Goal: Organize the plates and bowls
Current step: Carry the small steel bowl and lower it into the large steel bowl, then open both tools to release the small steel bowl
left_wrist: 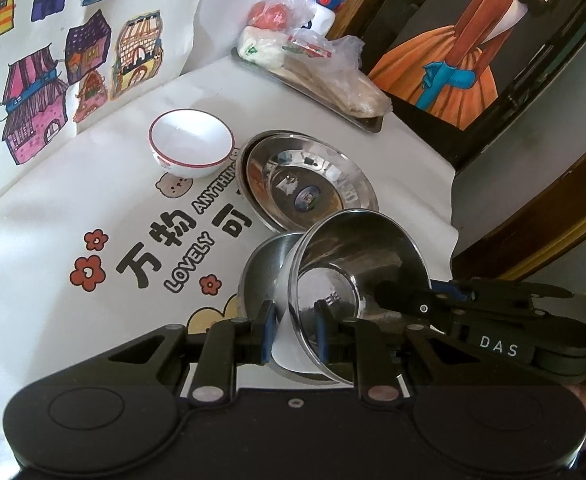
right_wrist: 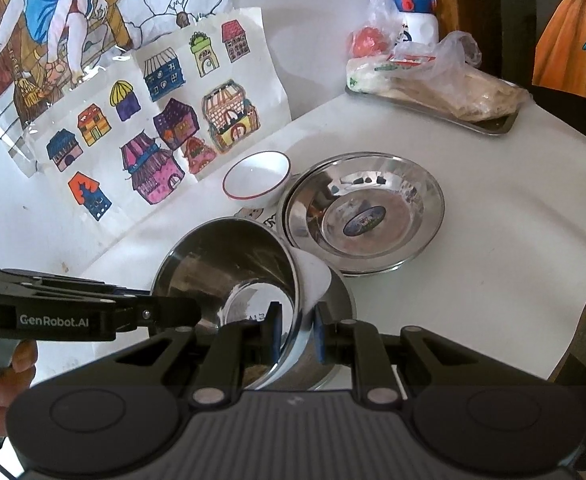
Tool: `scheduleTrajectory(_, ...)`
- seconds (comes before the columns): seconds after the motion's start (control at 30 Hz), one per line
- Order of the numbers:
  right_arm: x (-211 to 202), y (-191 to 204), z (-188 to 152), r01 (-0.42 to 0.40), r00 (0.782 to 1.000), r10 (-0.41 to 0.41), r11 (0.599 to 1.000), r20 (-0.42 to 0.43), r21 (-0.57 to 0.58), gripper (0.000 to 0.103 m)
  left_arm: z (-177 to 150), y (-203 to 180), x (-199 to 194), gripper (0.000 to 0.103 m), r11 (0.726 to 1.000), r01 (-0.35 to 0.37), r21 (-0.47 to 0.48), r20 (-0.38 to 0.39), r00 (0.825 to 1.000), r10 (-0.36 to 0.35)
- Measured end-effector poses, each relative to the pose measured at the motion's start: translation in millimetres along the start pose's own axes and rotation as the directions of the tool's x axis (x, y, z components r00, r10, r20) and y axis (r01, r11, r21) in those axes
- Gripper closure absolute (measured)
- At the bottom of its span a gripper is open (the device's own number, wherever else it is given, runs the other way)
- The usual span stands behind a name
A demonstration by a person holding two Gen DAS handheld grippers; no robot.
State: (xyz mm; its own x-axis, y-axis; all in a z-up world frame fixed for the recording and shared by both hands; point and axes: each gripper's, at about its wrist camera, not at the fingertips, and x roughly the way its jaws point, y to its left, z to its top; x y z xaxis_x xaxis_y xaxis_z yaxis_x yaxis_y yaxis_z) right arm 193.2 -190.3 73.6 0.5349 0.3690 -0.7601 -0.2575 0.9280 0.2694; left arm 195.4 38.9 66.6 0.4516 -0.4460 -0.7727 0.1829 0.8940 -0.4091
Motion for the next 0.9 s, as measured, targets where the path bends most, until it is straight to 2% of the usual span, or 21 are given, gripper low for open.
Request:
scheduleTrajectory(0.43,20,2,4,0.03,0.995,-0.033,0.999,-0.094,-0.036,0.084,7,-2,25,0.082,0.997,-0.067,0.043,-0.08,0.994,0.07)
scheduleTrajectory(0.9,37,-7,7,0.017,0.989,-0.02,1.0,-0.145,-0.024,0.082,12,5,41,0.083,0.998,-0.059,0.021,-0.118,0.991,0.061)
